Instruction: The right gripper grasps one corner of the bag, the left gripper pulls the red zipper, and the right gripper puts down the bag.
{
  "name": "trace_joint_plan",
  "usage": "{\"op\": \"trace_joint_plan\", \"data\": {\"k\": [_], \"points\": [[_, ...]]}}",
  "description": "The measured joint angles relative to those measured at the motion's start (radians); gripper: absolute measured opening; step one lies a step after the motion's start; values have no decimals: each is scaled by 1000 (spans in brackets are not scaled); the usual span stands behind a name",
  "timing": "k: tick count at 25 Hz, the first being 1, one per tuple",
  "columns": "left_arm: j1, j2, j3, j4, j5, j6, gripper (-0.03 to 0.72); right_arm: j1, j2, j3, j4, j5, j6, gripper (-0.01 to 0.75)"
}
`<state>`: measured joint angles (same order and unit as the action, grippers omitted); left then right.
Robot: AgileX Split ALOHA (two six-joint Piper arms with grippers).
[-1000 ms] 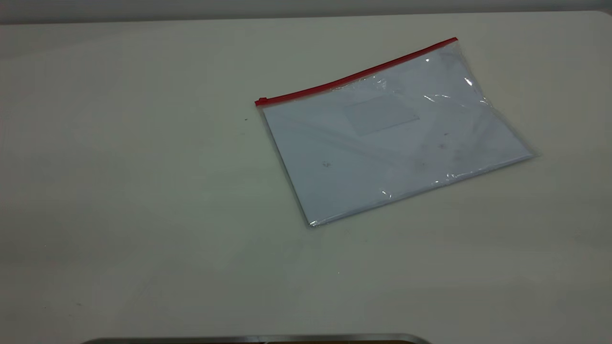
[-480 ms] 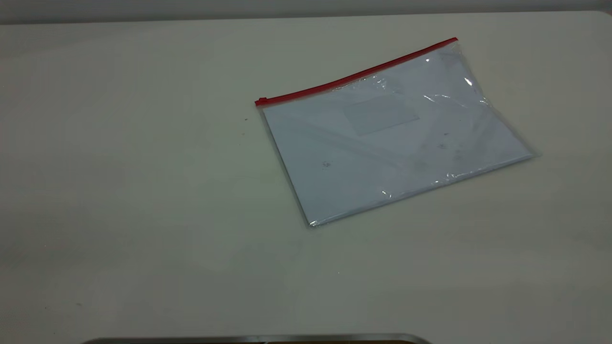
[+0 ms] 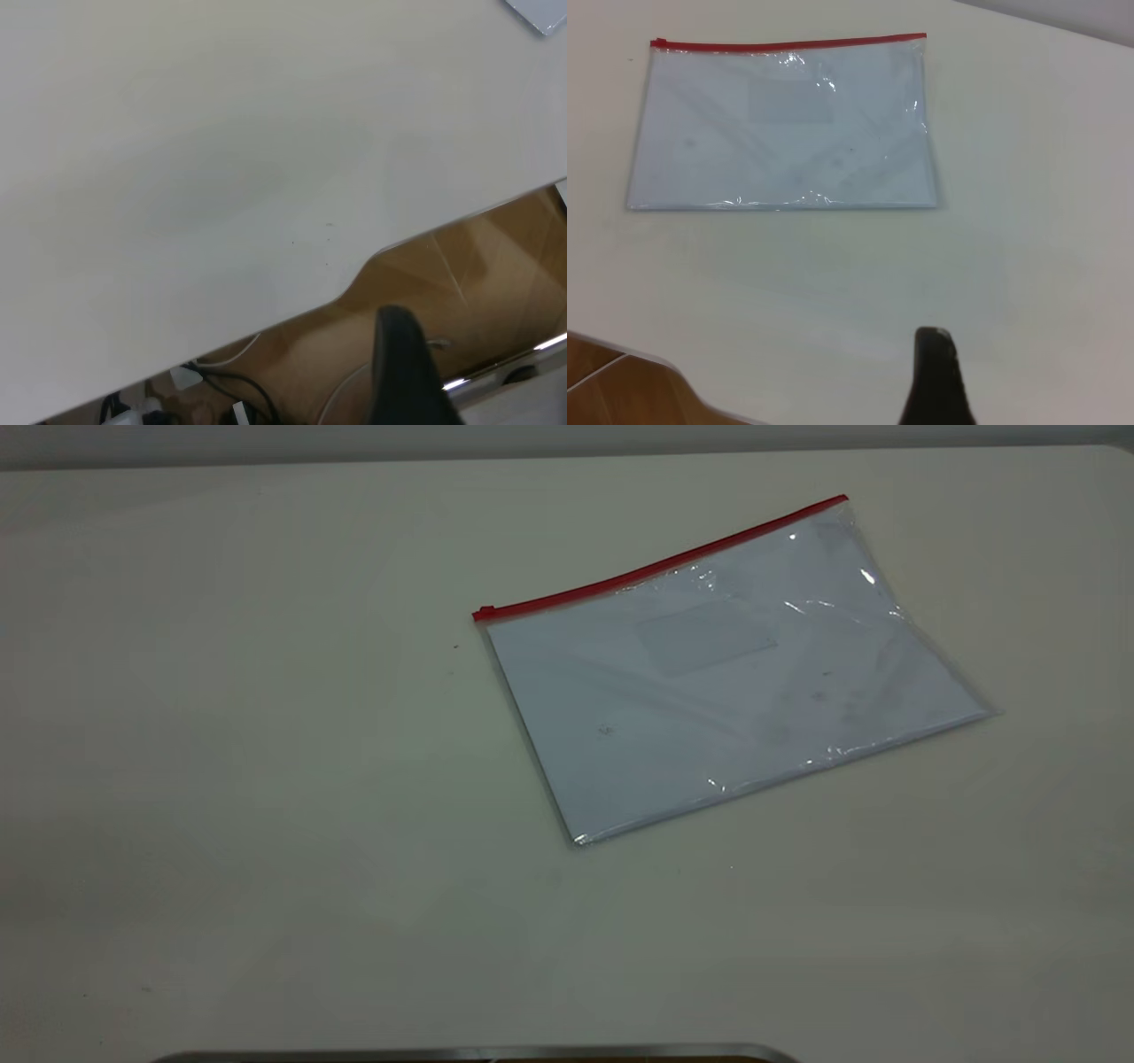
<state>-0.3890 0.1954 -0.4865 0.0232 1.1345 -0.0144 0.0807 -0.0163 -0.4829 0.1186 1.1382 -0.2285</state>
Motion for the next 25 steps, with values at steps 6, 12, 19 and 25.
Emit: {"op": "trace_joint_plan", "data": {"k": [6, 12, 19, 25], "points": [[0, 0, 0, 0, -1, 0, 501, 0, 0, 0, 0, 0, 0, 592], [14, -16, 0, -2, -1, 0, 501, 0, 0, 0, 0, 0, 0, 592], [293, -90, 0, -4, -1, 0, 501, 0, 0, 0, 0, 0, 0, 592], [384, -159, 0, -4, 0, 0, 501, 0, 0, 0, 0, 0, 0, 592]]}}
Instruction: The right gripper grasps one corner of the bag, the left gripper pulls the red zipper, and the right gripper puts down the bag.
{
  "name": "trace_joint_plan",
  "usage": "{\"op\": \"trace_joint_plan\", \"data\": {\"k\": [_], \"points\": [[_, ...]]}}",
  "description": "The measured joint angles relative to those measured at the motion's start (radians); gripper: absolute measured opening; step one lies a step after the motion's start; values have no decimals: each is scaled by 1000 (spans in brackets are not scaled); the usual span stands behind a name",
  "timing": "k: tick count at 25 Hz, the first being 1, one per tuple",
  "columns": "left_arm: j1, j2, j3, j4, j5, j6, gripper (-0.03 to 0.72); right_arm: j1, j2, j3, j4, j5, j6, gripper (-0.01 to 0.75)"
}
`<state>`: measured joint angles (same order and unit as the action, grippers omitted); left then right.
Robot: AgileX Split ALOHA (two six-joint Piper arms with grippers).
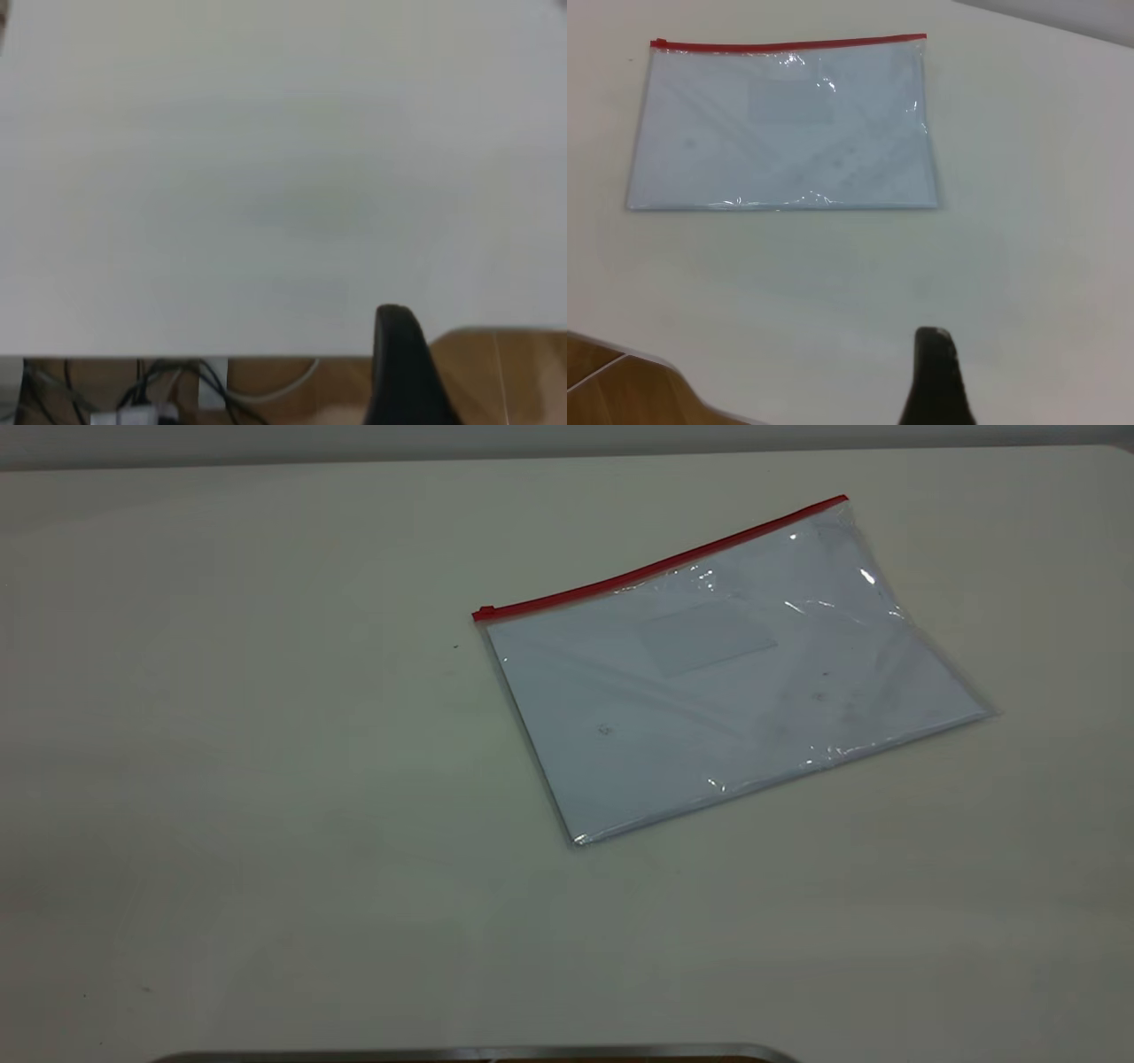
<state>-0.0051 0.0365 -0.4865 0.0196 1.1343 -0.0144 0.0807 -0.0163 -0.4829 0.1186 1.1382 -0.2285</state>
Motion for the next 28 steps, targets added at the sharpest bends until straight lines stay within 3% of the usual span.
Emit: {"op": "trace_joint_plan", "data": {"k": [19, 28], "points": [[2, -55, 0, 0, 3, 0, 500, 0, 0, 0, 0, 0, 0, 592], [2, -55, 0, 0, 3, 0, 500, -130, 0, 0, -1, 0, 2, 592]]}}
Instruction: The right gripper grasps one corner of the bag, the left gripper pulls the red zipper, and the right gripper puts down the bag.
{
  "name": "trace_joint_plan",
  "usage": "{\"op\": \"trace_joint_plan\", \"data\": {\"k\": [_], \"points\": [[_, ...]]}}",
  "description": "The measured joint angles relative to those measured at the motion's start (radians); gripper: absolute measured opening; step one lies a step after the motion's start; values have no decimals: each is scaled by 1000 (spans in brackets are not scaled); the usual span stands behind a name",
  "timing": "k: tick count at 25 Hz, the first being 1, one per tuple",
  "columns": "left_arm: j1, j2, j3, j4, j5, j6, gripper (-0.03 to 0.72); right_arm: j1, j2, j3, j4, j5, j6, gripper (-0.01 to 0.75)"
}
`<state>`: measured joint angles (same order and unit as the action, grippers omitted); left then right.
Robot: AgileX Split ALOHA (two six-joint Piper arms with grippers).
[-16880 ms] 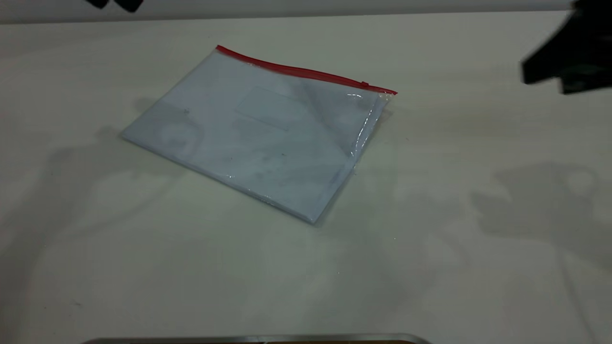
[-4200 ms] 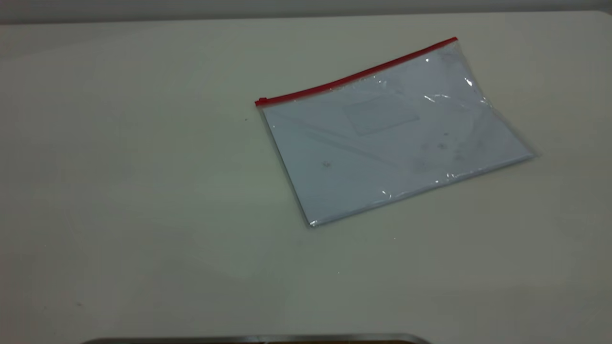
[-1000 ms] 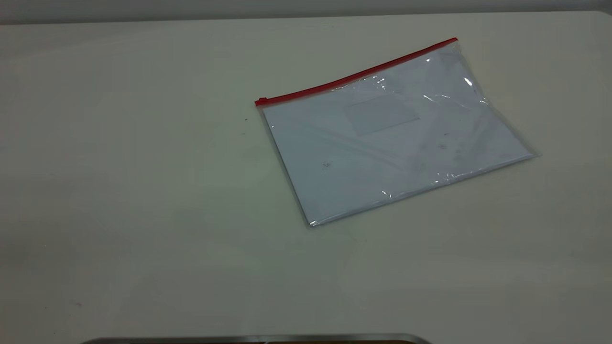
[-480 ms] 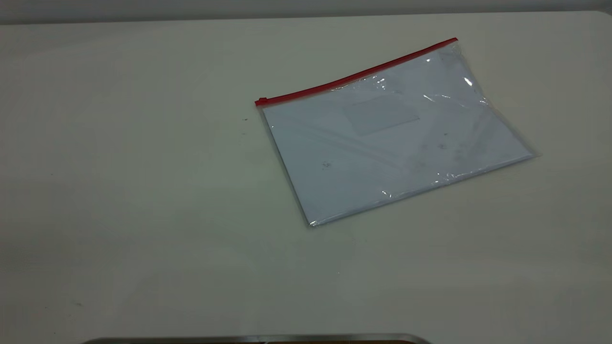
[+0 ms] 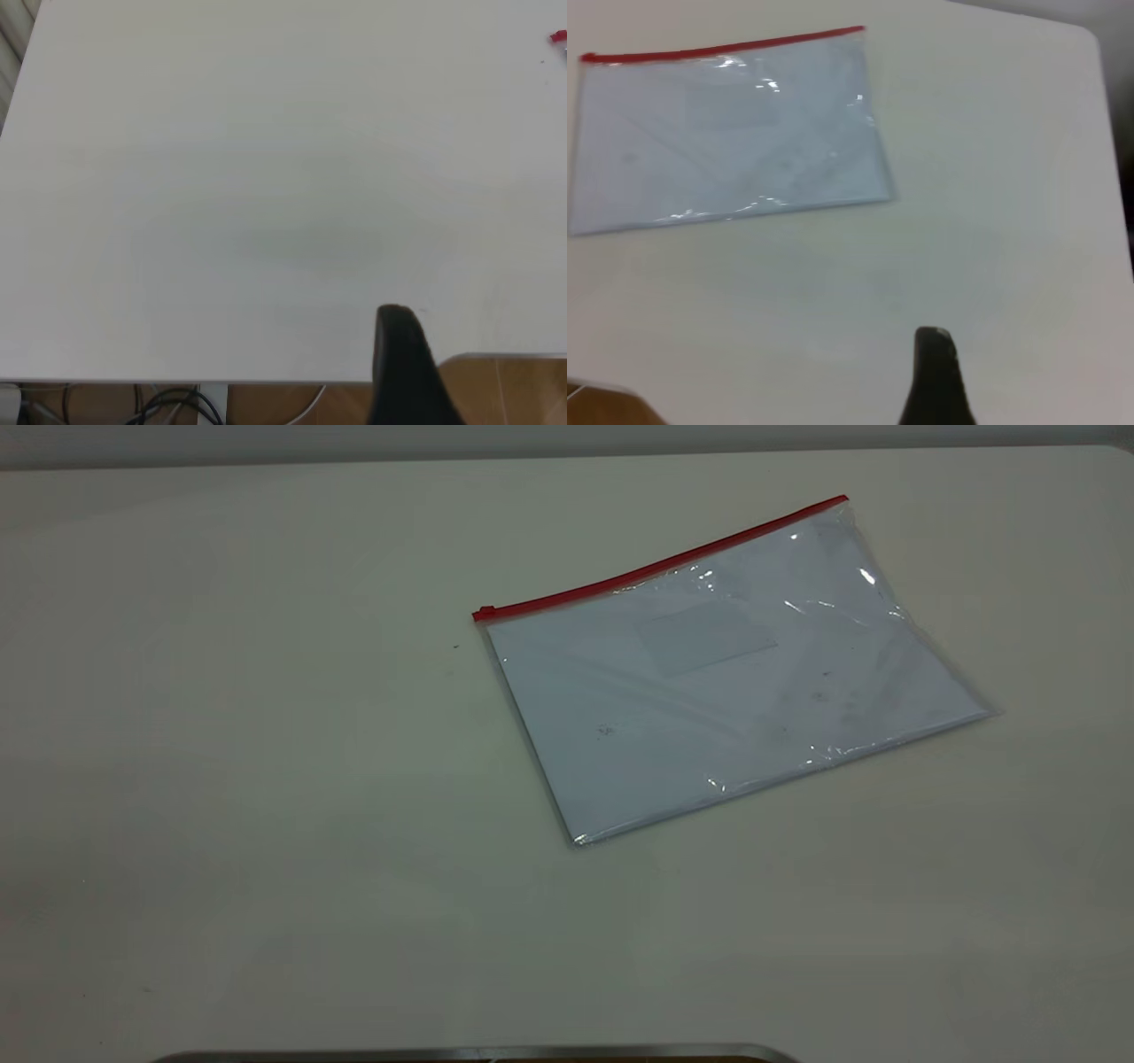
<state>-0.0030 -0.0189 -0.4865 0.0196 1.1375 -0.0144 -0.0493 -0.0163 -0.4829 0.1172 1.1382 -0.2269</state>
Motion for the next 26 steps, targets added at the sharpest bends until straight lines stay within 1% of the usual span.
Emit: {"op": "trace_joint_plan", "data": {"k": [8, 26], "points": [[0, 0, 0, 0, 0, 0, 500, -4, 0, 0, -61, -3, 93, 592], [0, 0, 0, 0, 0, 0, 500, -4, 0, 0, -62, -3, 102, 592]]}}
